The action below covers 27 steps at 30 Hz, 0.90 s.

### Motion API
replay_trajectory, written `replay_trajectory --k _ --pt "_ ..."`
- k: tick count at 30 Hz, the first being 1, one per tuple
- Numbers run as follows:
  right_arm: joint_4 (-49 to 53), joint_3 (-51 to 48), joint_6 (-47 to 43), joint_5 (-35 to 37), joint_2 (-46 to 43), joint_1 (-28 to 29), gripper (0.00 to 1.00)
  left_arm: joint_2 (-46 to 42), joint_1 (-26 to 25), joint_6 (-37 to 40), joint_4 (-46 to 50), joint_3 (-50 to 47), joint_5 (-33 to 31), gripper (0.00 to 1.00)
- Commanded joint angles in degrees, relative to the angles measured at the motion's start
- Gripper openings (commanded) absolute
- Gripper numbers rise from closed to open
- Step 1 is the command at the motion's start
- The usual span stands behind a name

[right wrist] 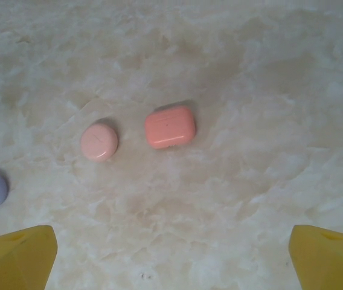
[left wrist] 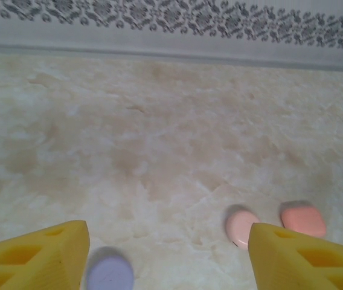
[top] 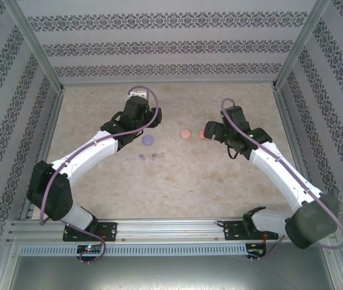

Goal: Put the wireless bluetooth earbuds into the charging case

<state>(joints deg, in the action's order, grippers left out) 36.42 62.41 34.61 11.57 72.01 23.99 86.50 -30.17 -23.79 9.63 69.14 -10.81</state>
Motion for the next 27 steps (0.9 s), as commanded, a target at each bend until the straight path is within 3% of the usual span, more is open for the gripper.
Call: replay_trajectory --k 1,3,13,17,24,27 --pt "2.07 4.55 0.97 11.64 3.26 3.14 0.98 -4.33 1.11 0.83 -2.92 -2.27 -4.56 0.85" --pt "2.51 6.19 0.65 16.04 5.15 5.15 0.98 -6.21 1.34 0.56 -3.56 -3.72 -5.92 1.00" --pt "-5.00 7.89 -4.51 11.07 8.58 6.25 0.98 -14.62 2.27 -3.23 -4.75 -9.60 -15.09 0.99" --pt "-9.45 8.91 -9.21 13.07 9.75 9.22 0.98 -15.80 3.41 -3.77 -4.62 -10.85 -15.21 0.99" --pt "-3.10 19.78 -11.36 7.84 19.49 12.35 0.98 -16.41 4.45 -1.92 -4.27 -11.92 -15.58 0.99" --pt "-1.81 23.79 -9.56 3.07 23.92 12.91 0.98 -16.49 5.94 -5.08 -1.36 -11.58 -16.62 0.99"
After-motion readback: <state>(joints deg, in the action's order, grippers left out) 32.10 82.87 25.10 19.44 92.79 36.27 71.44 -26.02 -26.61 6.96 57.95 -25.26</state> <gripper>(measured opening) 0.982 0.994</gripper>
